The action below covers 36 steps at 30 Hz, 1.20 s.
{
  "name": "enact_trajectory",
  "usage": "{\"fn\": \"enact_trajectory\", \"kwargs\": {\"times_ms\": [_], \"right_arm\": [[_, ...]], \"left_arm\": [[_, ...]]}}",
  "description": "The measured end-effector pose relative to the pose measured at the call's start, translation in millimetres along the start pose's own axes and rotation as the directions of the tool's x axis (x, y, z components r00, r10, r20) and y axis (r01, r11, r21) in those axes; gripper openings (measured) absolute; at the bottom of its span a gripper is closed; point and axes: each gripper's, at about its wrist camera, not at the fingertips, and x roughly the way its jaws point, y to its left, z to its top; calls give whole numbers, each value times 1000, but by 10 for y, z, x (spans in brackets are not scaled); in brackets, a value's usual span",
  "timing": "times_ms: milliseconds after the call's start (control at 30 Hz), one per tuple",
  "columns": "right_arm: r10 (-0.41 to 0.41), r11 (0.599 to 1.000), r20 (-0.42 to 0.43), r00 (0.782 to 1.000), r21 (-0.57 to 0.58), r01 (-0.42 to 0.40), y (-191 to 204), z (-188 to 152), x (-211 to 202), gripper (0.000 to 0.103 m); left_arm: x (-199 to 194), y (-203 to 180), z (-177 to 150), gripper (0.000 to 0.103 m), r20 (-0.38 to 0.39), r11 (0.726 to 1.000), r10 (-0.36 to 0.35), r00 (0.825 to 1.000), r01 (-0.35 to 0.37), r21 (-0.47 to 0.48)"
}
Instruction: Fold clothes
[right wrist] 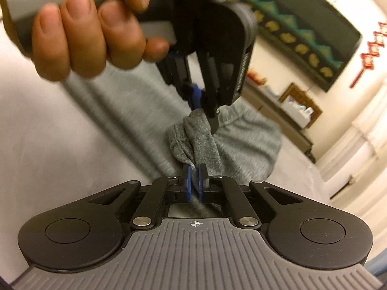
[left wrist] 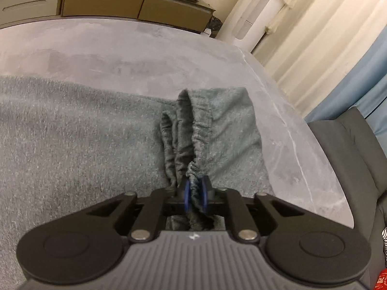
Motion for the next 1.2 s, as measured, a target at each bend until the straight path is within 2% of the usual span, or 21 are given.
{"fn": "enact_trajectory", "kwargs": {"times_ms": [133,167,233,367,433,500,567,600,633,700,800,867,900,967,1000,1033,1067,1100,1200], "right_arm": [[17,999,5,1000,32,-18,-71,15,-53,3],[23,999,8,1000,43,-23,-91,20,-69,3],[31,998,10,999,54,-32,-118,17,-91,3],[41,998,13,999,49,-41,-140,-18,-74,2],[45,994,37,998,95,-48,-212,-25,-91,2],[48,989,62,997,140,-56,-283,-31,-108,2],[49,981,87,995,184,-65,-355,-38,-125,6],[50,976,100,994,206,-69,-391,-41,-133,16],[50,971,112,992,228,-74,-427,-44,-141,34],[49,959,137,989,271,-85,-498,-50,-158,48],[36,975,105,994,213,-58,-385,48,17,53],[45,986,89,995,157,-59,-279,96,111,54],[45,989,80,996,135,-55,-232,111,150,54],[35,994,50,998,100,-39,-176,143,226,44],[34,994,40,999,101,-38,-179,153,250,30],[37,993,35,999,113,-41,-197,159,265,22],[44,991,35,998,124,-48,-214,154,257,21],[52,989,40,998,135,-57,-229,143,234,13],[77,982,53,996,168,-85,-276,110,165,10]], "left_arm": [[-48,-48,90,37,40,1000,25,999,-26,9],[-110,-75,122,41,66,1000,23,998,-24,13],[-203,-143,209,56,127,999,27,992,-31,26],[-189,-391,421,56,185,994,3,983,-24,110],[-45,-503,485,56,167,985,-11,986,-18,173],[221,-511,525,55,111,976,68,991,-90,199],[453,-432,524,45,44,970,152,987,-158,183],[510,-360,485,44,20,971,172,985,-173,162],[527,-304,448,44,11,974,176,984,-175,147],[524,-256,390,45,-1,977,168,986,-166,130],[497,-252,408,47,-2,977,178,984,-177,121],[373,-245,409,46,25,983,153,988,-155,98],[296,-242,414,46,44,986,138,989,-142,87],[196,-234,427,46,68,989,126,990,-131,74],[180,-233,429,46,68,989,128,989,-133,72],[164,-232,432,46,68,988,130,989,-135,70],[146,-234,434,46,70,988,132,989,-137,68],[120,-244,433,46,79,988,132,988,-138,69],[18,-303,438,47,120,990,97,988,-108,91]]}}
